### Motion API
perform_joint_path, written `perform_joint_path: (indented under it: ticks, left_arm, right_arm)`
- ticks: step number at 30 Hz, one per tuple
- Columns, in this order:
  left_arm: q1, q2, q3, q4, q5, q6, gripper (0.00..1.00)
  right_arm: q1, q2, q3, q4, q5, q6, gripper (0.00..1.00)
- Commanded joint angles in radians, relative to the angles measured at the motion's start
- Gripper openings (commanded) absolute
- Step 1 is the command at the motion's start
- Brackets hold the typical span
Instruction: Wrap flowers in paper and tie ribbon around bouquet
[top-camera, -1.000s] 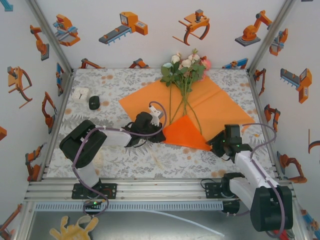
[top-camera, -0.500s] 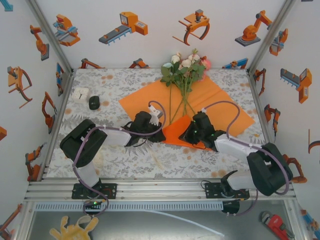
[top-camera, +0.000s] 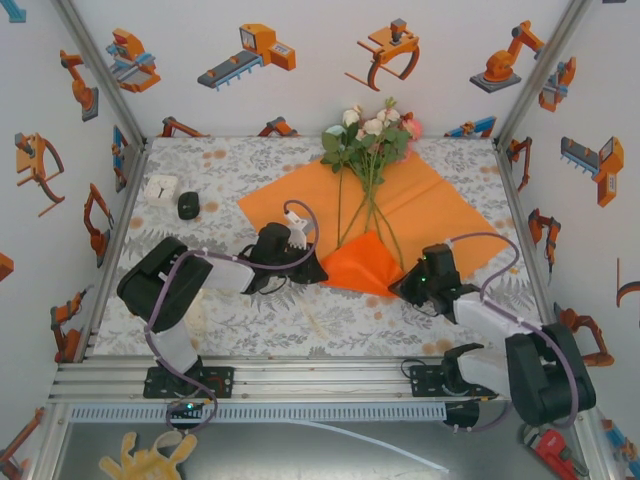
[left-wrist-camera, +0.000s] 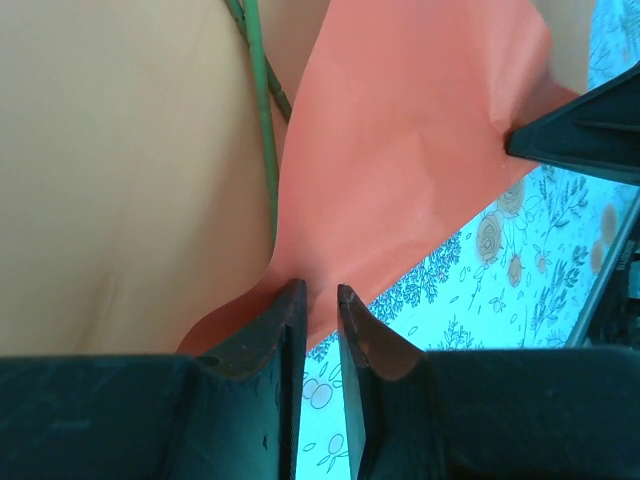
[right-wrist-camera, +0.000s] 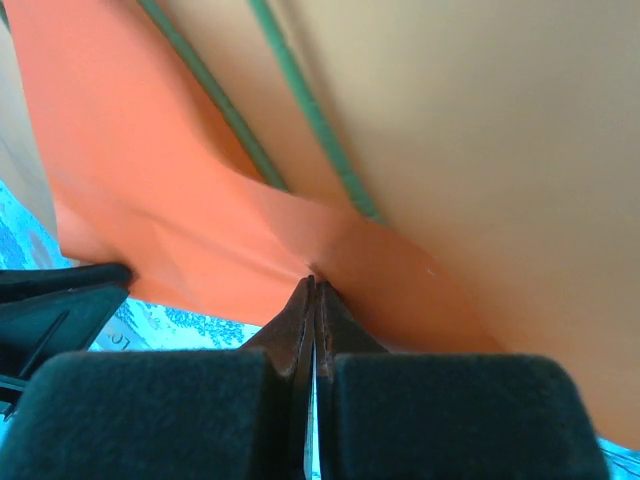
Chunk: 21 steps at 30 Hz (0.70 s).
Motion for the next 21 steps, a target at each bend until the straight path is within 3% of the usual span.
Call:
perform_joint_path:
  ticks: [1,10,21]
  left_arm:
    - [0.062,0.036,-0.046,-0.013,-0.027,-0.025,0.27]
    - [0.123,-0.047,-0.077,-0.09,-0.045,0.003,0.28]
    - [0.127,-0.025,-0.109,-0.009,-0.003,-0.033,0.29]
  right_arm:
    - [-0.047,-0.04,-0.04,-0.134,0.043,-0.043,0.0]
    - [-0.078,-0.077,0.012,-0.274,0.085,-0.025,0.0]
    - [-0.091,-0.191,0.037,-0.342,0.073,-0.019,0.0]
